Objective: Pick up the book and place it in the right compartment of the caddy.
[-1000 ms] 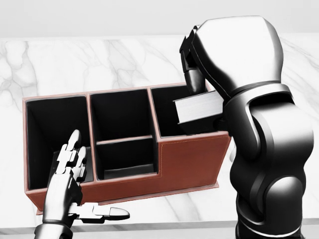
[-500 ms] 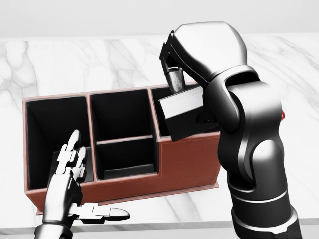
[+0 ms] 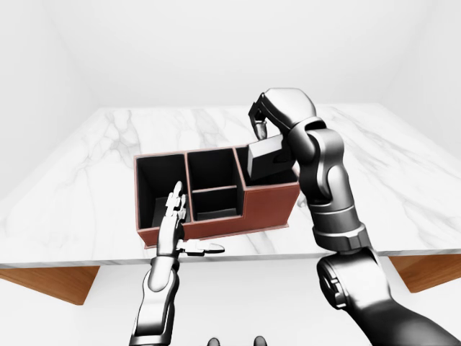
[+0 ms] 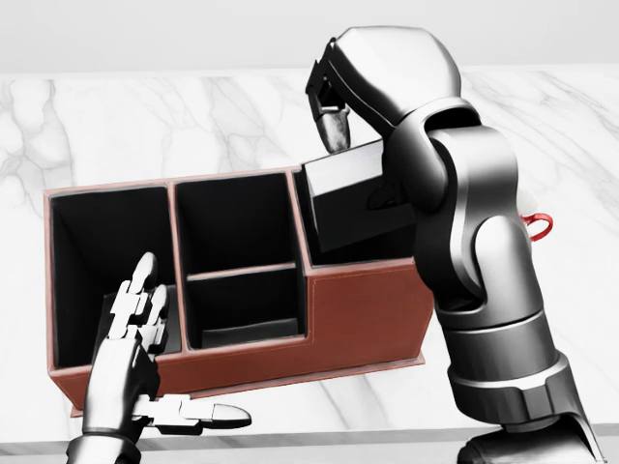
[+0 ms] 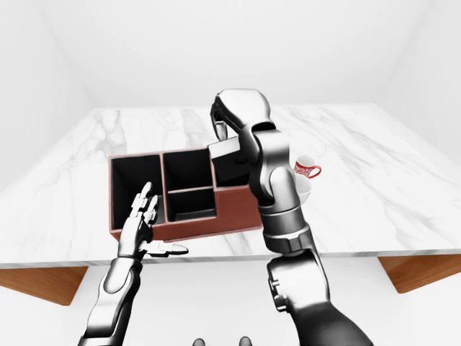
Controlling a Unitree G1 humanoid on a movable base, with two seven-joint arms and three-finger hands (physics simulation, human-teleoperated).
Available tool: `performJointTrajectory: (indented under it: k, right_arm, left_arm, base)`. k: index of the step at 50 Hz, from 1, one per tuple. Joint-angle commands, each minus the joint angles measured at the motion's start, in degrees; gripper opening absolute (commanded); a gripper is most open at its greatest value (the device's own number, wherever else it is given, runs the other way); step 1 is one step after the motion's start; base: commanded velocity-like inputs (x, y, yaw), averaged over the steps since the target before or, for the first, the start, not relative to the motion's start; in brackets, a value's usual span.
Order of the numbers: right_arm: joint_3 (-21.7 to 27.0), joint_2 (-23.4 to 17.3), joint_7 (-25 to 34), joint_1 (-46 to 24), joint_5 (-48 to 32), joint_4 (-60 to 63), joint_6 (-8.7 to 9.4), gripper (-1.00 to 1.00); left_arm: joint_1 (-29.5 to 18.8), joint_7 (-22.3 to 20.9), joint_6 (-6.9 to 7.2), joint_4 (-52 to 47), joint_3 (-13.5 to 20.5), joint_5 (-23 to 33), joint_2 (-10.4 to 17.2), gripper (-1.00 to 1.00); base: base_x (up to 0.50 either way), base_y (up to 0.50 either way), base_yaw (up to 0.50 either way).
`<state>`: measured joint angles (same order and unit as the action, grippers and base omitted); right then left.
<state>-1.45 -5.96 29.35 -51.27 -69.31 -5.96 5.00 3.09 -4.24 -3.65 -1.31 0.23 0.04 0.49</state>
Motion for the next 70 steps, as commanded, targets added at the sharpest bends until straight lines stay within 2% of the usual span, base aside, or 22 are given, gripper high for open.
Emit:
performJointTrajectory:
  k: [1, 21, 30, 31, 34, 35, 37, 38, 45, 50, 70]
  right_arm:
    - [0.7, -1.9, -8.0, -5.8, 4.0, -12.6, 0.0, -1.0]
    - [0.1, -3.1, -16.8, -12.7, 8.6, -30.0, 0.0, -1.0]
    - [-0.1, -3.5, -20.4, -13.4, 9.9, -36.3, 0.0, -0.96]
    - [-0.2, -3.5, -20.5, -13.4, 9.9, -36.4, 0.0, -0.61]
    - [-0.2, -3.6, -20.2, -13.4, 10.2, -36.6, 0.0, -0.11]
    - [-0.2, -3.6, -20.4, -13.4, 10.2, -36.6, 0.0, 0.13]
    - [-0.2, -3.6, -20.6, -13.2, 10.4, -36.7, 0.0, 0.91]
    - [-0.2, -3.6, -20.9, -13.1, 10.4, -37.1, 0.0, 1.0]
    - [-0.4, -3.5, -21.4, -11.3, 10.9, -37.6, 0.0, 1.0]
    - [0.0, -3.9, -20.4, -10.5, 11.5, -35.4, 0.0, 1.0]
    - [-0.2, -3.5, -21.4, -9.6, 11.9, -35.3, 0.0, 1.0]
  left_arm:
    - [0.0, -0.1, 0.05, -0.1, 0.0, 0.0, 0.0, 1.0]
    - [0.2, -0.2, 0.61, -0.9, -0.2, -0.1, -0.1, 1.0]
    - [0.1, -0.3, 0.05, -0.3, -0.2, -0.1, 0.0, 1.0]
    - [0.1, -0.3, 0.04, -0.3, -0.2, -0.2, 0.0, 1.0]
    - [0.1, -0.3, -0.18, 0.0, -0.1, -0.2, 0.0, 1.0]
    - [0.1, -0.3, -0.14, 0.0, -0.1, -0.1, 0.0, 1.0]
    - [0.1, -0.3, 0.02, -0.2, -0.1, -0.2, 0.0, 1.0]
    - [0.1, -0.3, -0.02, -0.2, -0.1, -0.2, 0.0, 1.0]
    - [0.0, -0.4, -0.55, 0.4, -0.1, -0.2, 0.0, 1.0]
    - [0.3, -0.3, -0.11, -0.3, -0.3, -0.1, -0.1, 1.0]
    - [0.2, -0.2, -0.34, 0.1, -0.2, -0.1, -0.1, 1.0]
  base:
    - [0.0, 0.0, 0.0]
    - [0.0, 0.0, 0.0]
    - [0.0, 0.0, 0.0]
    - [0.0, 0.0, 0.0]
    - [0.0, 0.0, 0.0]
    - [0.0, 0.0, 0.0]
    - [0.0, 0.0, 0.0]
    - [0.0, 0.0, 0.0]
    - [0.0, 0.0, 0.0]
    - [0.0, 0.0, 0.0]
    - [0.0, 0.0, 0.0]
